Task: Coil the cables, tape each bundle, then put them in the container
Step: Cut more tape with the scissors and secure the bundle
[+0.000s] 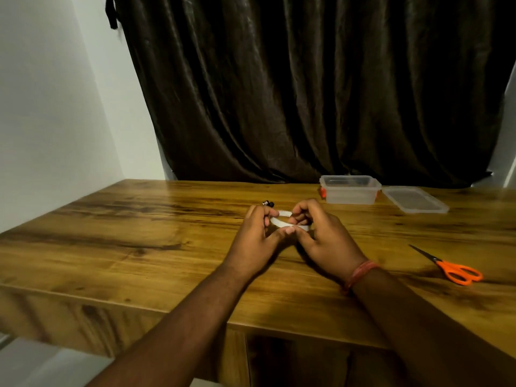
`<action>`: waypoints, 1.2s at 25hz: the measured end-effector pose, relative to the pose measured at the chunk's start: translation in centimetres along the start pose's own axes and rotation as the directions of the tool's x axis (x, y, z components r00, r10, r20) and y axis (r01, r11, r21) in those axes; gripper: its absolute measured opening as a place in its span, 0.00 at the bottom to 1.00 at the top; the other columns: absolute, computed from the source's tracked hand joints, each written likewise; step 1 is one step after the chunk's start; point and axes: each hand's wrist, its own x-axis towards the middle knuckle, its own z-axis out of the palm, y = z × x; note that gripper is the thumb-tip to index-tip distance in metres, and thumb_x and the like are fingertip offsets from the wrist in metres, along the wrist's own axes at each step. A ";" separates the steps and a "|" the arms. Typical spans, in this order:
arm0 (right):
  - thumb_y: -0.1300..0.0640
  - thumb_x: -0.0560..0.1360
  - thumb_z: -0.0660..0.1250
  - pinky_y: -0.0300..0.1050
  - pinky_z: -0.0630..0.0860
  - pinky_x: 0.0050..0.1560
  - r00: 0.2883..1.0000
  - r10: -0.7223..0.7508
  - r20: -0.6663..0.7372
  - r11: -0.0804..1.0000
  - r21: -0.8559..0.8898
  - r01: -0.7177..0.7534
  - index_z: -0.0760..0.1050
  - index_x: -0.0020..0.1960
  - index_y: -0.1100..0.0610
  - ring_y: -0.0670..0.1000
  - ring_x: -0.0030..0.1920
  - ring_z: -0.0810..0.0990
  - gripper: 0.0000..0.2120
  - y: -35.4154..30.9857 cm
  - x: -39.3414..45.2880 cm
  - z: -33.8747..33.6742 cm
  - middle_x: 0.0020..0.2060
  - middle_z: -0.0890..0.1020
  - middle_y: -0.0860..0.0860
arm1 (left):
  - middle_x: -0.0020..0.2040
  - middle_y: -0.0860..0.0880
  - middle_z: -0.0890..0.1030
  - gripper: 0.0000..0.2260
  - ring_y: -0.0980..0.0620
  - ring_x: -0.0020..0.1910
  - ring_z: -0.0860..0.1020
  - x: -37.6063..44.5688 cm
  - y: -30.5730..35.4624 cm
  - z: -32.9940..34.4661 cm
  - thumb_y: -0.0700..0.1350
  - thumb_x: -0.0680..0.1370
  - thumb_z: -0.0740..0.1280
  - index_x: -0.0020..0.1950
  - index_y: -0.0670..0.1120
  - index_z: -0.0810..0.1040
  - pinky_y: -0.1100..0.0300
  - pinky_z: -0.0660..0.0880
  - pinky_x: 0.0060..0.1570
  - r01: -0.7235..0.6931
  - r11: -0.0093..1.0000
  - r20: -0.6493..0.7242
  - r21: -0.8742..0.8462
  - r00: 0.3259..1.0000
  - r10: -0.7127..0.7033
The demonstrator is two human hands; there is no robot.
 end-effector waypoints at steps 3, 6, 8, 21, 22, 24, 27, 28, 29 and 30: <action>0.60 0.76 0.68 0.38 0.76 0.50 0.999 -0.042 -0.022 0.999 -0.004 0.042 0.69 0.57 0.51 0.40 0.50 0.78 0.13 0.2 -0.2 -0.3 0.47 0.80 0.43 | 0.48 0.57 0.70 0.10 0.61 0.45 0.70 0.3 -0.4 0.1 0.47 0.77 0.71 0.56 0.52 0.74 0.70 0.67 0.42 -0.036 0.999 0.005 0.028 0.999 0.036; 0.62 0.76 0.68 0.40 0.76 0.51 0.998 -0.054 -0.040 0.998 -0.012 0.054 0.69 0.57 0.52 0.41 0.51 0.78 0.14 0.4 -0.4 -0.4 0.48 0.79 0.44 | 0.49 0.56 0.71 0.09 0.64 0.46 0.71 0.4 -0.4 0.0 0.45 0.80 0.67 0.59 0.50 0.77 0.74 0.66 0.44 -0.119 0.991 0.037 0.052 0.992 0.118; 0.63 0.76 0.68 0.40 0.77 0.51 0.998 -0.052 -0.039 0.999 -0.013 0.052 0.69 0.58 0.51 0.40 0.51 0.78 0.15 0.4 -0.5 -0.5 0.48 0.79 0.44 | 0.49 0.58 0.71 0.09 0.66 0.47 0.71 0.1 -0.2 -0.1 0.45 0.81 0.66 0.61 0.49 0.77 0.75 0.67 0.44 -0.166 0.983 0.060 0.072 0.985 0.162; 0.63 0.76 0.67 0.40 0.77 0.49 0.996 -0.046 -0.083 0.999 -0.005 0.045 0.69 0.56 0.50 0.40 0.49 0.77 0.14 0.2 -0.7 0.0 0.47 0.78 0.42 | 0.42 0.57 0.74 0.03 0.62 0.45 0.72 -0.2 0.1 0.0 0.46 0.80 0.66 0.47 0.48 0.76 0.71 0.66 0.39 -0.158 0.975 -0.043 0.158 0.985 0.167; 0.63 0.75 0.67 0.40 0.77 0.49 0.996 -0.046 -0.083 0.999 0.002 0.046 0.69 0.56 0.50 0.40 0.49 0.77 0.14 0.2 -0.6 0.1 0.47 0.78 0.43 | 0.42 0.55 0.75 0.03 0.61 0.44 0.72 -0.2 0.0 0.1 0.45 0.80 0.66 0.47 0.47 0.76 0.71 0.66 0.39 -0.158 0.976 -0.028 0.151 0.986 0.164; 0.64 0.75 0.67 0.40 0.77 0.49 0.995 -0.036 -0.088 0.999 0.018 0.038 0.69 0.56 0.51 0.41 0.49 0.77 0.15 0.3 -0.6 0.1 0.47 0.78 0.44 | 0.41 0.51 0.76 0.04 0.58 0.43 0.73 -0.2 0.1 0.2 0.45 0.80 0.66 0.47 0.47 0.76 0.68 0.67 0.38 -0.130 0.982 -0.006 0.134 0.991 0.132; 0.65 0.74 0.67 0.40 0.77 0.49 0.994 -0.027 -0.108 0.999 0.024 0.030 0.69 0.57 0.51 0.41 0.48 0.77 0.15 0.3 -0.5 0.2 0.46 0.77 0.45 | 0.39 0.51 0.77 0.03 0.56 0.38 0.74 -0.2 0.2 0.2 0.45 0.79 0.66 0.46 0.48 0.75 0.68 0.67 0.35 -0.098 0.993 0.008 0.064 0.995 0.098; 0.65 0.74 0.67 0.41 0.77 0.48 0.993 -0.028 -0.114 0.999 0.018 0.030 0.69 0.57 0.51 0.41 0.48 0.77 0.16 0.3 -0.5 0.2 0.45 0.77 0.45 | 0.38 0.52 0.77 0.04 0.57 0.37 0.74 -0.2 0.2 0.2 0.44 0.79 0.67 0.45 0.48 0.75 0.69 0.67 0.35 -0.097 0.994 0.008 0.052 0.995 0.096; 0.64 0.74 0.67 0.42 0.77 0.48 0.993 -0.029 -0.118 0.999 0.011 0.031 0.68 0.57 0.50 0.41 0.47 0.77 0.16 0.3 -0.6 0.2 0.45 0.77 0.45 | 0.38 0.54 0.77 0.04 0.59 0.36 0.74 -0.2 0.2 0.2 0.44 0.79 0.67 0.45 0.49 0.75 0.69 0.67 0.35 -0.097 0.994 0.010 0.052 0.995 0.096; 0.64 0.74 0.67 0.42 0.77 0.48 0.993 -0.031 -0.118 0.999 0.006 0.031 0.68 0.57 0.50 0.41 0.47 0.77 0.16 0.3 -0.7 0.2 0.45 0.77 0.44 | 0.38 0.55 0.76 0.04 0.60 0.35 0.73 -0.2 0.2 0.2 0.44 0.79 0.67 0.45 0.49 0.74 0.70 0.66 0.34 -0.093 0.994 0.014 0.057 0.996 0.092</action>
